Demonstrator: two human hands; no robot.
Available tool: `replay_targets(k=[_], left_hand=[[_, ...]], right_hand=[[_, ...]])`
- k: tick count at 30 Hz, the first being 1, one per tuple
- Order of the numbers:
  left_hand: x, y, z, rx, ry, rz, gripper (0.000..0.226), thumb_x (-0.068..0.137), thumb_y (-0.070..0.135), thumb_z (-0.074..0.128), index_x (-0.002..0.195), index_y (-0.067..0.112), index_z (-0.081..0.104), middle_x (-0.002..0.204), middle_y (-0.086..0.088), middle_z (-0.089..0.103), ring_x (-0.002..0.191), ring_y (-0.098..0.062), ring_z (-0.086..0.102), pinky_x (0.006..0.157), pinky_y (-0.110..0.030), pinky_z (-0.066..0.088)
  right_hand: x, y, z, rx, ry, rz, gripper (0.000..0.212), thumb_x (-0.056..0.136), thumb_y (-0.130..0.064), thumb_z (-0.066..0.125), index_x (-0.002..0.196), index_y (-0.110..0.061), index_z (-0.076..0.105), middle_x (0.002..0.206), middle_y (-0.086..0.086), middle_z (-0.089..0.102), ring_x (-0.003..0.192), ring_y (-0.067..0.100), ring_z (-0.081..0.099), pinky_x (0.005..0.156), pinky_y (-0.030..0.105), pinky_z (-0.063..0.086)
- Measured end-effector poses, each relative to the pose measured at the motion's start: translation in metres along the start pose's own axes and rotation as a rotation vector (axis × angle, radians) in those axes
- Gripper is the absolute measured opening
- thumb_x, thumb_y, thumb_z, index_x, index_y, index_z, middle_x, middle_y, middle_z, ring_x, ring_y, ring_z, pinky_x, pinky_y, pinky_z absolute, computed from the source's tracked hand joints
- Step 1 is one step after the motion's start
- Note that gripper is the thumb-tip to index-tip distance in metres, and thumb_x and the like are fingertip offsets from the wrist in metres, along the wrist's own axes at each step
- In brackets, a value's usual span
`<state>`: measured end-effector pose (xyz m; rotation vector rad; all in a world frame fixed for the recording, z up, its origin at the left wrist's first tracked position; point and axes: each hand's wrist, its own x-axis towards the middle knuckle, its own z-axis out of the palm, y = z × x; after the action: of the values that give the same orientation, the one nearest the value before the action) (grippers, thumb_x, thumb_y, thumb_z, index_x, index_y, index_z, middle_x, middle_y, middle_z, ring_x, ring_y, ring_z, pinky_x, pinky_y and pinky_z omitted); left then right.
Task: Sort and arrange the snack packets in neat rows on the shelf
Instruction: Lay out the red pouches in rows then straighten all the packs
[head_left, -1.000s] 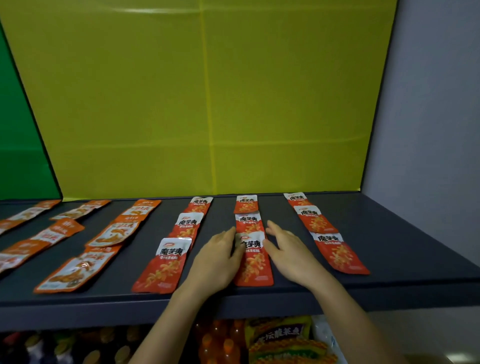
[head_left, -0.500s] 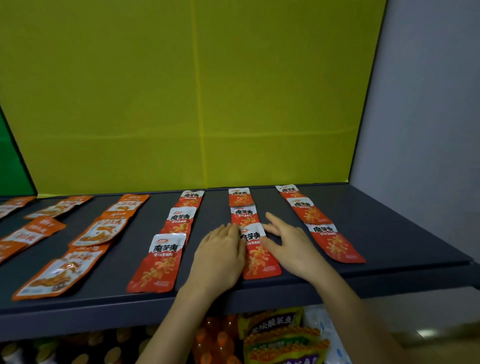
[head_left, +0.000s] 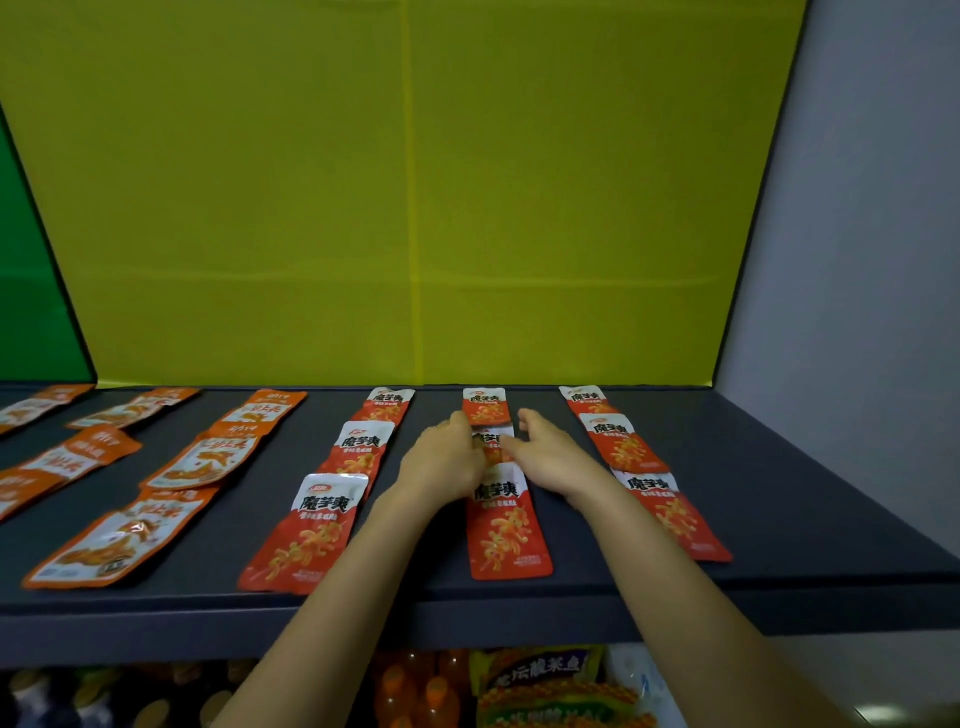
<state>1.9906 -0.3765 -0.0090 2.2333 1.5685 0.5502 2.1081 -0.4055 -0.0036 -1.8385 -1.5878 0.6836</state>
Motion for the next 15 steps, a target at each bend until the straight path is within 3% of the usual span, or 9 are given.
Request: replay_targets(k=[5,9,15], left_hand=[[0.018,-0.001,0.007,0.028,-0.028,-0.039,0.044,0.095,0.016,0.033,0.135,0.0,0.03,0.137,-0.024,0.043,0.127,-0.037,0.039,0.102,-0.043,0.036],[0.027,-0.008,0.014,0.032,0.013,-0.039,0.032,0.093,0.014,0.034,0.122,0.0,0.041,0.131,-0.022,0.049,0.122,-0.037,0.041,0.097,-0.042,0.037],[0.029,-0.008,0.018,0.073,0.031,-0.027,0.041,0.091,0.009,0.034,0.131,0.004,0.039,0.135,-0.016,0.048,0.124,-0.033,0.042,0.096,-0.04,0.035]], right_hand=[[0.024,0.006,0.008,-0.111,0.02,-0.023,0.046,0.097,-0.03,0.036,0.141,-0.018,0.033,0.143,0.012,0.042,0.131,0.031,0.037,0.106,0.046,0.034],[0.027,0.008,0.008,-0.187,0.041,-0.01,0.047,0.1,-0.032,0.029,0.145,-0.017,0.03,0.145,0.01,0.04,0.134,0.03,0.034,0.107,0.04,0.033],[0.031,0.012,0.01,-0.23,0.049,-0.013,0.047,0.101,-0.031,0.026,0.144,-0.014,0.03,0.148,0.01,0.038,0.137,0.029,0.03,0.107,0.038,0.029]])
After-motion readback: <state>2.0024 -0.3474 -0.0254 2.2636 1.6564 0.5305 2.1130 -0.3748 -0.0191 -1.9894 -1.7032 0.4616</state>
